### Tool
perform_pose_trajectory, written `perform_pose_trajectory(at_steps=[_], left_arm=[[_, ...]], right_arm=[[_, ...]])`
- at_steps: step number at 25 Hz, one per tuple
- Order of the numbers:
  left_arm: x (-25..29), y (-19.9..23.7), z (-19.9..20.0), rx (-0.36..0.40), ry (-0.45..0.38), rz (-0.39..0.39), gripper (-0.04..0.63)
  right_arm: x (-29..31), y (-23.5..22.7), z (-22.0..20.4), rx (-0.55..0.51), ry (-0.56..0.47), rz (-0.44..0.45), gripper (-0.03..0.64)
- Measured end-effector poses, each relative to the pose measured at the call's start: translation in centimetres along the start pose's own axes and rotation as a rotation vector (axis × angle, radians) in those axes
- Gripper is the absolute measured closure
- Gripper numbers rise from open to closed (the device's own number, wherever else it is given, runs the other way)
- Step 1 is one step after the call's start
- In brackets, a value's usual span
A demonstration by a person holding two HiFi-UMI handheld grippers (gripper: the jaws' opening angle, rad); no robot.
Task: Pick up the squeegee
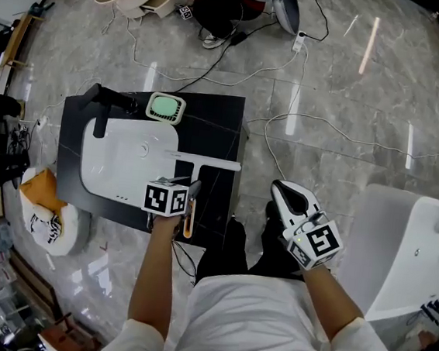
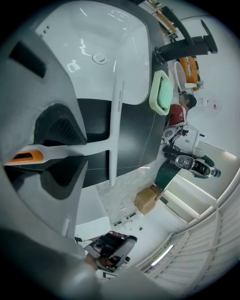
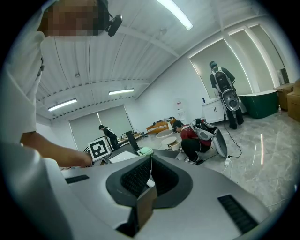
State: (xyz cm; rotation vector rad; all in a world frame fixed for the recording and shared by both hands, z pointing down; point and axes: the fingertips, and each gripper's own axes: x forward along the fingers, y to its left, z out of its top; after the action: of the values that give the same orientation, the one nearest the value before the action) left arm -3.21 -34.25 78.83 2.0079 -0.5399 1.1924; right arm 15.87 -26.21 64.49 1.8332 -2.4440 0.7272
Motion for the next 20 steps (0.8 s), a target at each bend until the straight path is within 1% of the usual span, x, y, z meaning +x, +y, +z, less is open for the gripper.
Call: perform_pose_trajectory(at_steps=[5, 9, 15, 20], left_arm=[[-0.3, 0.1, -0.1, -0.02, -0.018, 0.01, 0.511], [-2.3, -0.3, 0.0, -0.038, -0.07, 0.003, 0.514], [-7.6, -1.4, 1.5, -0.048, -0.215, -0.03, 0.515], [-14.3, -2.5, 3.0, -0.041, -0.38, -0.033, 0.517]], right_arm=[[-0.5, 0.2, 0.1, -0.012, -0.002, 0.007, 0.601], [-1.0, 1.1, 1.4, -0.025, -0.016, 0.013, 0.601], [-1.3, 2.2, 4.9, -0.081, -0.063, 0.023, 0.601], [-2.2, 2.2, 9.1, -0.158, -0.121, 0.018, 0.601]])
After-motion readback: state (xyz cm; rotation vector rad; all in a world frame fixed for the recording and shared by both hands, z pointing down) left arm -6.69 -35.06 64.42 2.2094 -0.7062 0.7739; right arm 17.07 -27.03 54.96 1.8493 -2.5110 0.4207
